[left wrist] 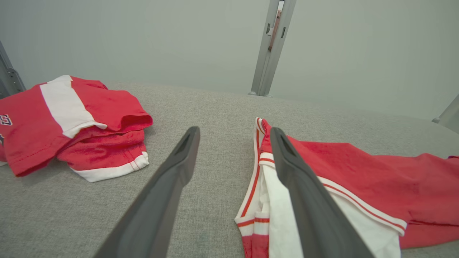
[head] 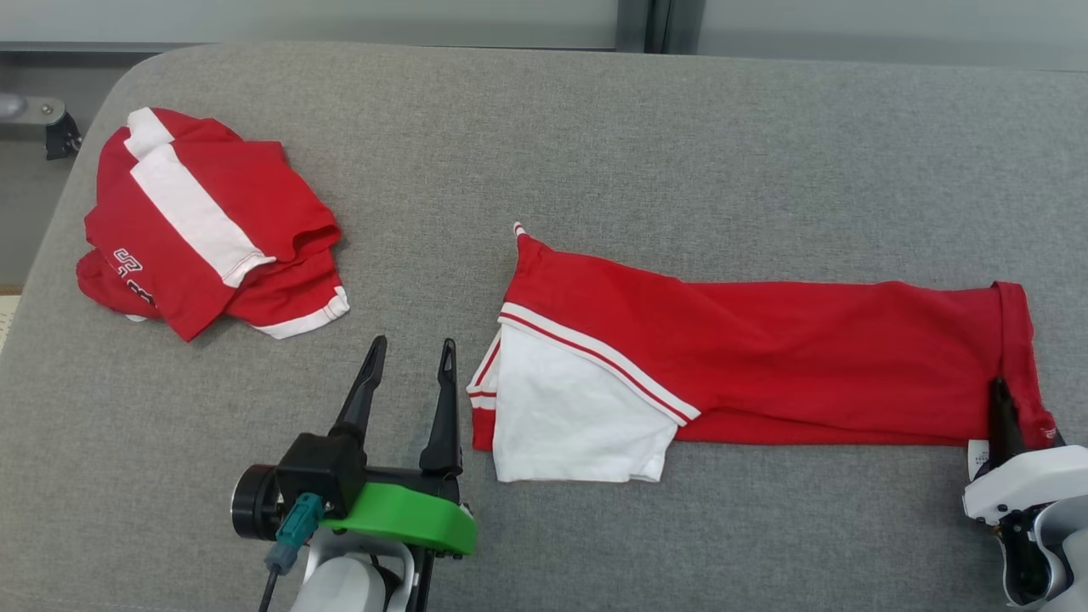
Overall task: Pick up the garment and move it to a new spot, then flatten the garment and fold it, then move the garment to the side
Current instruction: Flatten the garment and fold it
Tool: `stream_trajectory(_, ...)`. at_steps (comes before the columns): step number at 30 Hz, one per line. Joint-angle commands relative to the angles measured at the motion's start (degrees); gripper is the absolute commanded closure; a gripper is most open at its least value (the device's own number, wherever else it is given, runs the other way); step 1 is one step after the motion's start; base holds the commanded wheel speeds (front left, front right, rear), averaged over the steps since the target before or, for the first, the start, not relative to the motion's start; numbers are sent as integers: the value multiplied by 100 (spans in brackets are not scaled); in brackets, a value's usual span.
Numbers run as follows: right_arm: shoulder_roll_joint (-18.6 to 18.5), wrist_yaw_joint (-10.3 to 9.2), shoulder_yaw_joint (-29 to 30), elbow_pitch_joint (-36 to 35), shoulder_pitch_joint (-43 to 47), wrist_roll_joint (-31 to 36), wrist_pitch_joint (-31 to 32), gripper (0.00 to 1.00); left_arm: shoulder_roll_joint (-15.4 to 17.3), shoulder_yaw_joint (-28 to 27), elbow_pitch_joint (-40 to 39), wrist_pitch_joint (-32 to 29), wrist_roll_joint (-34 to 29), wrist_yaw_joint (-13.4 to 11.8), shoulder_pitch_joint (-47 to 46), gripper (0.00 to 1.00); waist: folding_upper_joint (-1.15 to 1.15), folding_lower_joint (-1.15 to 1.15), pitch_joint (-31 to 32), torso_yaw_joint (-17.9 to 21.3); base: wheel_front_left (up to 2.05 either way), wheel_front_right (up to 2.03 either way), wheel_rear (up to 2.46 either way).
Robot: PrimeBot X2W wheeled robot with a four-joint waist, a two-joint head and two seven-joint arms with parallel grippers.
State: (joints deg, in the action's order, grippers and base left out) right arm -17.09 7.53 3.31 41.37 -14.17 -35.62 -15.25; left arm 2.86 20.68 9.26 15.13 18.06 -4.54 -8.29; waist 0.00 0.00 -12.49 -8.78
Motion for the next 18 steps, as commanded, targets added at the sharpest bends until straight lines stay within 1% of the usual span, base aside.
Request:
stream_trajectory(1,-21,-9,-31,39,11,-15,20,100,8,-4,1,0,36,-15,-86,0,0,0,21,12,0,0,0)
stream_trajectory(6,-230,-15,153,73,26,17,14,100,8,-10,44,0,47,-17,-68,0,0,0,85,30,0,0,0)
stream_trajectory(10,-462,-14,527,230,67,0,5,100,9,-59,70,0,87,-37,-17,0,0,0,159,37,0,0,0)
stream_trajectory(14,-757,-12,983,472,-9,171,4,100,9,-74,90,0,95,-20,-6,0,0,0,211,43,0,0,0)
stream_trajectory(16,-824,-11,1137,507,-70,251,4,100,9,-89,101,-1,103,-11,7,0,0,0,251,56,0,0,0)
stream_trajectory(18,-820,-10,1117,415,-113,258,4,100,9,-114,75,0,94,-10,23,0,0,0,291,79,0,0,0)
